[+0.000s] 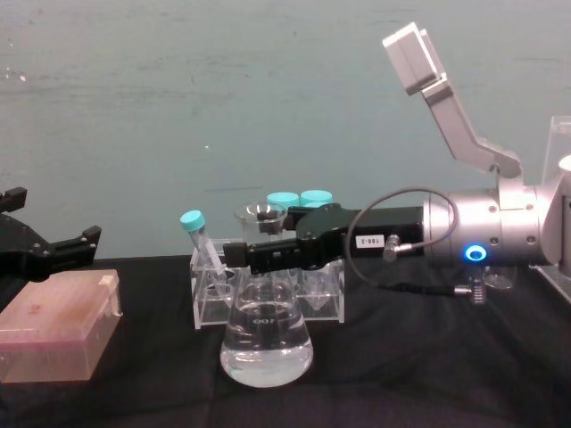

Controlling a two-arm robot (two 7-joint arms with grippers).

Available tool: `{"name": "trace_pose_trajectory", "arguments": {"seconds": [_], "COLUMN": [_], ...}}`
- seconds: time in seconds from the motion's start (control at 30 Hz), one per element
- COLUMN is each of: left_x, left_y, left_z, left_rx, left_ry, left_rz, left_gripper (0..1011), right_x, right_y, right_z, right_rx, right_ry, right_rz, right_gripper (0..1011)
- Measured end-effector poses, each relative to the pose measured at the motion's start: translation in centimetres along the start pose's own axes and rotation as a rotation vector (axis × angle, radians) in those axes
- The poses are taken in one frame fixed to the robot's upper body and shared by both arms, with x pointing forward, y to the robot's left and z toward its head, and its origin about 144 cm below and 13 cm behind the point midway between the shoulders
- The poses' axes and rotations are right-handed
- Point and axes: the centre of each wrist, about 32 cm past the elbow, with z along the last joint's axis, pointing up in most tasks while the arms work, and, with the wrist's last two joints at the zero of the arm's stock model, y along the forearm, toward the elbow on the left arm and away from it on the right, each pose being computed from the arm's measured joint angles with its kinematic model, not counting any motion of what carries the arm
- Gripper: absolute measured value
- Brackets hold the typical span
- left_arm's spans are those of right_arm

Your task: Place the experimental apparatus aside using one hand.

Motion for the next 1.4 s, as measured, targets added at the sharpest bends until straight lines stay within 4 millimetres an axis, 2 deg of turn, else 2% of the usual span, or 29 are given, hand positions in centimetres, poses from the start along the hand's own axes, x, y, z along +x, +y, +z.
{"name": "trace_pose_trajectory", "arguments": {"seconds": [0.9,1.07,1.4], "left_x": [0.00,0.00,0.00], "left_y": [0.00,0.00,0.00], "left_z": [0.00,0.00,0.00], "left_rx": [0.000,0.000,0.000], "left_ry": [0.000,0.000,0.000], "left_rz": [0.000,0.000,0.000], "left_gripper": [1000,1000,1000], "right_x": [0.03,0.02,0.01], "right_y": [0.14,0.13,0.11], "right_z": [0.07,0.06,0.03], "right_rx": [-0.002,-0.003,-0.003], "right_ry": [0.003,0.002,0.003], "right_rz": [-0.004,-0.004,-0.004], "right_gripper": [1003,907,594]}}
